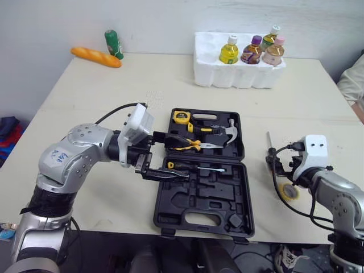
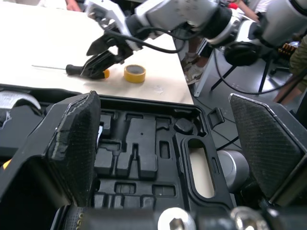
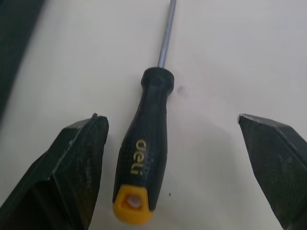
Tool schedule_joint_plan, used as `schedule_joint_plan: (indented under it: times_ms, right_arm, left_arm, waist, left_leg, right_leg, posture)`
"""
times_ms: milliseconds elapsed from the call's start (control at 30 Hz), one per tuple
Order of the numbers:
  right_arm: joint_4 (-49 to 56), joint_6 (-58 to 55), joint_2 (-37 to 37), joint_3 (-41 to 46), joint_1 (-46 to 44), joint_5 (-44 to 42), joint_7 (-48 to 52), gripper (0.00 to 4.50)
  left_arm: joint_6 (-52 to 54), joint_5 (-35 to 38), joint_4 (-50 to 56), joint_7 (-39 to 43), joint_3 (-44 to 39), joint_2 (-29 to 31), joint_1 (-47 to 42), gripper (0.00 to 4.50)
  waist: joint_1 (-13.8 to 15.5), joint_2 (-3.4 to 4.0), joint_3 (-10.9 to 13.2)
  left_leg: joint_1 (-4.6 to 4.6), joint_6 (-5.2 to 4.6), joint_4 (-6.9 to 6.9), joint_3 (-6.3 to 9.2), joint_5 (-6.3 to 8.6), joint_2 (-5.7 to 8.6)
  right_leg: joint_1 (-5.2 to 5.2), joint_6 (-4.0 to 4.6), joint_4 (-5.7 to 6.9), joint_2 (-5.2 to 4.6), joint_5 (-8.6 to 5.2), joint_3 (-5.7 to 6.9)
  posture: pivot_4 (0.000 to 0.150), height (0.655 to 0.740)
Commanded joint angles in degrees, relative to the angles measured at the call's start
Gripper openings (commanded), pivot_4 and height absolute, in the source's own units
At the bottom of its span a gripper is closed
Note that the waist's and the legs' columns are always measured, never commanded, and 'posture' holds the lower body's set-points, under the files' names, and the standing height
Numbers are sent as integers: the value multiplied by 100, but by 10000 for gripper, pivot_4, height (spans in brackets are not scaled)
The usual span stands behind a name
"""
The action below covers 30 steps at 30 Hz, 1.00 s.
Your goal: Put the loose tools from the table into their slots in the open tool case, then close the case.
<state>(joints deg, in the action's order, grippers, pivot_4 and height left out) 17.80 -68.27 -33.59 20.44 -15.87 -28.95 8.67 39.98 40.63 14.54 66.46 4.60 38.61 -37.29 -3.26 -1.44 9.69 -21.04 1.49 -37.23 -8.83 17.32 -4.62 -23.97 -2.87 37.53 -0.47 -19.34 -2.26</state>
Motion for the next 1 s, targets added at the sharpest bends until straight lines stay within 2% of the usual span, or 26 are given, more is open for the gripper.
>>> schedule_joint_plan:
  times_ms: [33, 167, 200, 300, 433, 467, 533, 700, 867, 1000]
  right_arm:
    - [-160, -242, -187, -125, -239, 64, 132, 45000]
    - [-433, -268, -396, -465, -408, 216, 306, 45000]
    - [-452, -249, -427, -512, -419, 238, 346, 42446]
    - [-442, -203, -459, -608, -387, 298, 410, 32791]
    - [-342, -163, -439, -507, -284, 354, 397, 12173]
    - [-255, -139, -433, -430, -253, 336, 404, 9731]
    - [-100, -98, -438, -353, -209, 298, 459, 9894]
    - [940, 55, -881, -406, -35, -233, 1389, 9894]
    - [1933, 49, -1938, -751, 0, -1395, 3223, 9894]
    - [2163, 450, -2563, -1570, -236, -1419, 4113, 9894]
  left_arm:
    - [-206, -107, -66, 120, 21, -64, -161, 44716]
    - [-329, -180, -96, 90, 63, -202, -164, 44716]
    - [-336, -183, -88, 78, 54, -229, -156, 44949]
    - [-409, -226, -111, 65, 47, -295, -111, 45000]
    - [-479, -267, -158, 95, 31, -325, -94, 45000]
    - [-492, -271, -166, 109, 24, -323, -87, 45000]
    - [-508, -274, -170, 134, 11, -308, -66, 45000]
    - [-497, -306, -255, 285, -108, 19, 158, 45000]
    - [-913, -724, -548, 928, -93, 885, 702, 45000]
    - [-1511, -1271, -813, 1299, 92, 1307, 945, 45000]
  waist:
    - [3, 0, 0]
    - [1, 0, 0]
    - [-1, 0, 0]
    - [3, 0, 0]
    - [10, 0, 0]
    - [20, 0, 0]
    - [26, 0, 0]
    - [-18, 9, 5]
    - [-92, 7, 12]
    - [-115, -3, 17]
  left_leg:
    - [0, 0, 1, 0, 0, 1]
    - [-12, 0, 4, 0, 0, 1]
    - [-14, 0, 3, -1, 0, 1]
    - [-12, 1, 3, -1, 0, -1]
    - [-13, 0, -7, -1, -3, 1]
    - [-13, -1, -8, -1, -4, 1]
    - [-14, -4, -9, -1, -6, 4]
    - [-16, -1, 2, -7, -7, 4]
    - [-15, 15, 12, -19, -16, -7]
    - [-17, 9, 12, -17, -15, -3]
  right_leg:
    - [0, 0, 0, 0, 0, -1]
    - [-10, -1, -2, -1, 0, -3]
    - [-12, -1, -2, -1, 0, -3]
    - [-12, -1, 0, 0, -1, -4]
    - [-12, -3, 9, -2, 1, -5]
    - [-11, -5, 9, -3, 2, -5]
    - [-11, -6, 11, -6, 3, -5]
    - [-23, -6, 13, -2, 2, -13]
    - [-46, 0, 31, 13, -1, -28]
    - [-44, 1, 27, 4, -1, -26]
  posture:
    - [1500, 7339]
    - [1500, 7339]
    - [1500, 7339]
    - [1500, 7339]
    - [1500, 7339]
    - [1500, 7339]
    - [1500, 7339]
    - [1500, 7339]
    - [1500, 7339]
    - [1500, 7339]
